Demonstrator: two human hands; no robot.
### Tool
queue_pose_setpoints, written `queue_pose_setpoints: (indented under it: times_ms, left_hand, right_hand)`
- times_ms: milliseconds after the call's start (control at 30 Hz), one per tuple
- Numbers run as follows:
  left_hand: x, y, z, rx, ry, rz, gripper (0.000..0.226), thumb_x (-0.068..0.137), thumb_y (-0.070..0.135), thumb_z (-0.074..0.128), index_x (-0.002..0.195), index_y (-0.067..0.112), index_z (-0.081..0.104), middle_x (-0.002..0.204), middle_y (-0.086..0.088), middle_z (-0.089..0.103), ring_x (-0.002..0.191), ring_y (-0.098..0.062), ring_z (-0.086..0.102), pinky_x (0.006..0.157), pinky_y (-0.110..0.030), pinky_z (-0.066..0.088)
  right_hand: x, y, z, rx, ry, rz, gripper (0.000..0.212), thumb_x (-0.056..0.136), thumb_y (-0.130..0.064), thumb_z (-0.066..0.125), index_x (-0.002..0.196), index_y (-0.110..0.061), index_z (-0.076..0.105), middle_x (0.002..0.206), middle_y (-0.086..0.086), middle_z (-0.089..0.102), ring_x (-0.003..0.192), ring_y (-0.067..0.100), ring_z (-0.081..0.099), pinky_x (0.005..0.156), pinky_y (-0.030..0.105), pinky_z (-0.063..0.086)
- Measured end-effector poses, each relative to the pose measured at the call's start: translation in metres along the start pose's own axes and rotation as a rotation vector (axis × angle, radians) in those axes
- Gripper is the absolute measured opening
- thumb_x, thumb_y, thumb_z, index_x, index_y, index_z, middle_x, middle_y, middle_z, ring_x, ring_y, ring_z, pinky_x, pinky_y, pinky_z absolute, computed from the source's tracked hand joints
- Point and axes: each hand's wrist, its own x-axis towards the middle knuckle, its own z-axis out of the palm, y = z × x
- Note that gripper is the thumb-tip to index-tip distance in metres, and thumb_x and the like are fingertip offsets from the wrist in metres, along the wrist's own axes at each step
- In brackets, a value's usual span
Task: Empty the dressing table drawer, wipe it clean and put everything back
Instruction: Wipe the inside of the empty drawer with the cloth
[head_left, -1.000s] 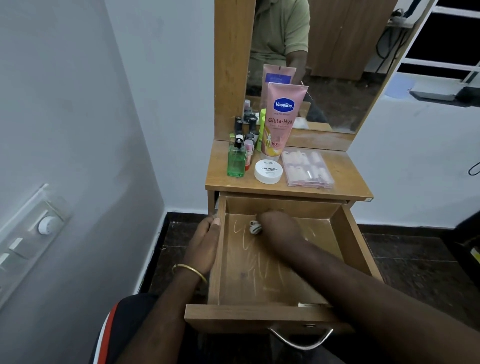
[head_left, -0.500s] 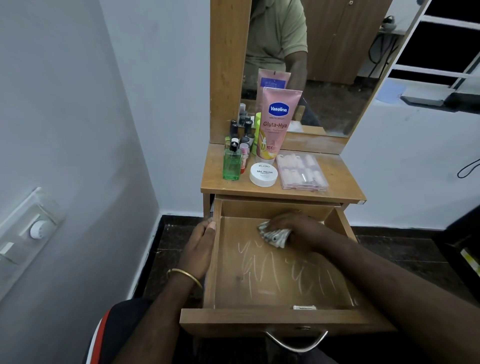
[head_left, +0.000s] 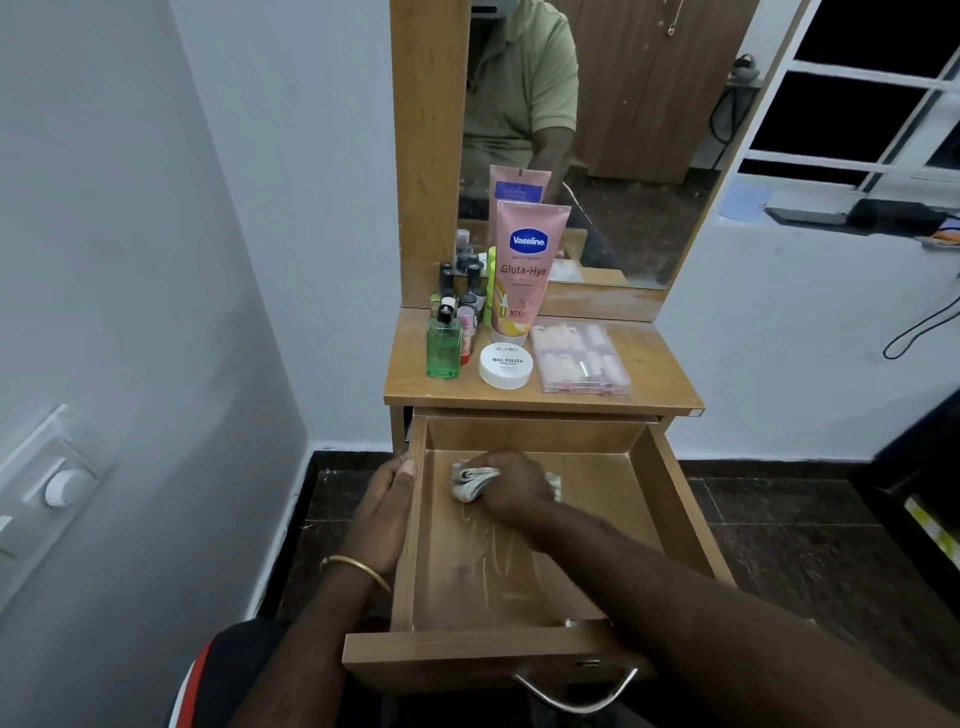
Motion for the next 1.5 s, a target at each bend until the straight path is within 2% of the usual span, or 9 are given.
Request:
queue_pose_setpoints:
  times_ms: [133,267,433,633,867,1000,1200,1300,1500]
  left_hand:
    - [0.001,0.0,0.0,0.024,0.011,0.025,0.034,0.103,0.041,0.038,0.121,0.023,0.06,0.109,0.001,0.068,0.102,-0.015,0.063,0.08,-0.03,0.047]
    - [-0.001,0.0,0.0,0.025,0.011,0.019,0.035,0.102,0.042,0.038,0.124,0.024,0.059,0.112,0.003,0.066,0.104,-0.013,0.061,0.078,-0.028,0.045]
    - [-0.001,-0.001,0.001,0.005,0.008,0.008,0.037,0.102,0.045,0.036,0.125,0.025,0.057,0.112,0.002,0.065,0.103,-0.014,0.061,0.077,-0.03,0.045]
    - [0.005,-0.008,0.0,0.007,-0.007,0.004,0.038,0.1,0.051,0.038,0.121,0.027,0.06,0.109,0.002,0.068,0.102,-0.018,0.064,0.087,-0.038,0.049]
    - [0.01,-0.012,-0.003,0.027,-0.013,0.04,0.049,0.094,0.06,0.038,0.118,0.025,0.062,0.104,0.0,0.07,0.099,-0.018,0.066,0.088,-0.039,0.05]
    - [0.01,-0.018,-0.005,0.039,-0.049,0.045,0.051,0.094,0.065,0.036,0.119,0.028,0.062,0.104,0.002,0.072,0.097,-0.017,0.069,0.086,-0.041,0.052]
    - [0.012,-0.019,-0.003,0.051,-0.048,0.036,0.051,0.094,0.067,0.034,0.118,0.031,0.061,0.105,0.005,0.072,0.096,-0.017,0.069,0.082,-0.041,0.053]
    - [0.01,-0.017,-0.003,0.048,-0.037,0.021,0.048,0.095,0.065,0.034,0.118,0.033,0.061,0.106,0.005,0.071,0.098,-0.017,0.067,0.084,-0.041,0.052]
    - [0.005,-0.012,-0.003,0.024,-0.035,0.008,0.051,0.091,0.069,0.035,0.119,0.034,0.06,0.11,0.006,0.07,0.101,-0.015,0.065,0.089,-0.043,0.051]
  right_hand:
    - [0.0,0.003,-0.011,-0.214,-0.249,-0.374,0.019,0.077,-0.015,0.08,0.095,-0.019,0.08,0.103,0.002,0.074,0.094,0.017,0.068,0.088,0.029,0.052]
    - [0.002,0.022,-0.063,-0.384,-0.382,-0.299,0.025,0.075,-0.002,0.076,0.092,-0.02,0.08,0.103,-0.003,0.075,0.092,0.008,0.068,0.085,0.019,0.05]
    - [0.0,0.055,-0.106,-0.267,-0.104,0.036,0.018,0.086,-0.013,0.069,0.097,-0.024,0.078,0.103,-0.001,0.074,0.096,0.017,0.067,0.089,0.032,0.053]
    - [-0.007,0.012,-0.052,-0.127,0.2,0.322,0.029,0.091,-0.03,0.063,0.115,-0.015,0.069,0.117,0.011,0.068,0.109,0.03,0.062,0.096,0.038,0.049]
    - [-0.028,-0.025,-0.002,-0.128,-0.274,-0.106,0.021,0.092,-0.027,0.064,0.106,-0.017,0.075,0.109,0.005,0.072,0.101,0.02,0.065,0.095,0.04,0.052]
    - [-0.027,-0.012,-0.028,-0.405,-0.476,-0.226,0.028,0.08,-0.022,0.075,0.108,-0.023,0.076,0.116,-0.001,0.07,0.108,0.015,0.062,0.097,0.031,0.047]
    - [-0.022,0.025,-0.084,-0.397,-0.233,0.024,0.027,0.082,-0.027,0.074,0.108,-0.016,0.075,0.114,0.002,0.071,0.106,0.019,0.065,0.095,0.028,0.049]
    - [-0.02,0.033,-0.08,-0.365,-0.045,0.174,0.059,0.055,-0.07,0.077,0.094,-0.026,0.069,0.113,0.001,0.069,0.107,0.023,0.063,0.098,0.039,0.048]
    - [-0.022,0.005,-0.038,-0.376,0.045,0.301,0.052,0.087,-0.046,0.06,0.13,-0.019,0.05,0.137,0.009,0.046,0.125,0.034,0.046,0.108,0.044,0.036]
